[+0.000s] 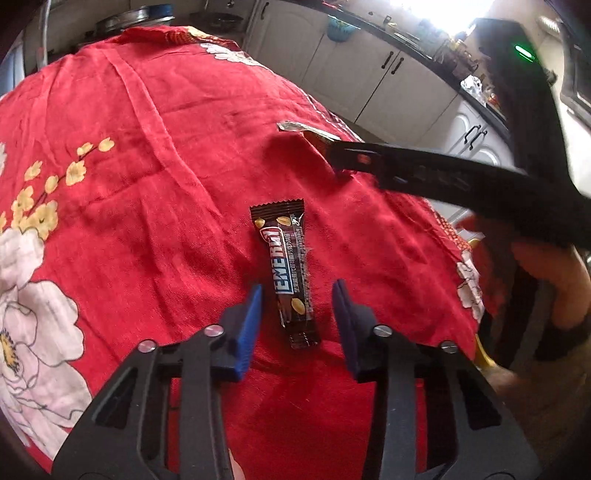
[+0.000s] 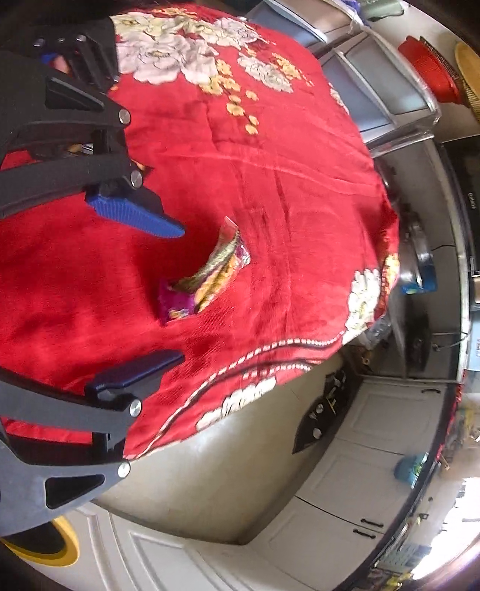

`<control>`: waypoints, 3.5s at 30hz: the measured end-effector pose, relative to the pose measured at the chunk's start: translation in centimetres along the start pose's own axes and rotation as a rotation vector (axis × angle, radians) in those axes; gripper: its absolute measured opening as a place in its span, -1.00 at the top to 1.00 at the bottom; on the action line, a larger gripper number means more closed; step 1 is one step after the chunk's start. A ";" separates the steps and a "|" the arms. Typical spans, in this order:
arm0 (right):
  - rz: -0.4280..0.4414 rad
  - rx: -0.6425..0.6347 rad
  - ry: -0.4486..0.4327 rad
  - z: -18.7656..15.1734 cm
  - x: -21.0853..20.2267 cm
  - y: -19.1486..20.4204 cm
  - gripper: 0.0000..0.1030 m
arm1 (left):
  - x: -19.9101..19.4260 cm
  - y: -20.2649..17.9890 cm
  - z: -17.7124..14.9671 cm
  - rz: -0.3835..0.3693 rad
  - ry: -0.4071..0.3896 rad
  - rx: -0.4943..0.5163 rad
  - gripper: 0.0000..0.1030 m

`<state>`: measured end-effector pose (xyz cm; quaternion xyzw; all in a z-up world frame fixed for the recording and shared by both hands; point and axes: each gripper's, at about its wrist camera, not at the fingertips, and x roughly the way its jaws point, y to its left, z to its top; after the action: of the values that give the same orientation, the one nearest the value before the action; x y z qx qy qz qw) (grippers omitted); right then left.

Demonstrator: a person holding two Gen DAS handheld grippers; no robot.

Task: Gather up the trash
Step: 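Grasp the chocolate bar with the left tool while the right tool grasps the purple snack wrapper, then carry the chocolate bar with the left tool while the right tool carries the purple wrapper to the bin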

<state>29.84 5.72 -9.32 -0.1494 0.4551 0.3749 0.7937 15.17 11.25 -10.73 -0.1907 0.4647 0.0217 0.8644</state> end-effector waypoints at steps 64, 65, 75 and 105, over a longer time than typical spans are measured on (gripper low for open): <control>-0.265 0.641 -0.332 -26.1 -25.9 -13.8 0.51 | -4.8 -22.9 -1.1 -0.254 -0.152 0.422 0.90; -0.274 0.645 -0.339 -26.3 -26.2 -14.0 0.51 | -4.9 -23.3 -1.2 -0.257 -0.158 0.429 0.90; -0.390 0.684 -0.390 -27.9 -28.2 -15.1 0.51 | -5.1 -26.3 -1.0 -0.277 -0.218 0.474 0.90; -0.466 0.769 -0.322 -30.8 -25.2 -18.0 0.49 | 2.0 -30.5 -2.3 -0.276 -0.125 0.558 0.89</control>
<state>16.54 -35.82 -6.85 0.1170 0.3866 0.0095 0.9147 21.05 -18.03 -4.05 -0.0058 0.3686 -0.2124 0.9050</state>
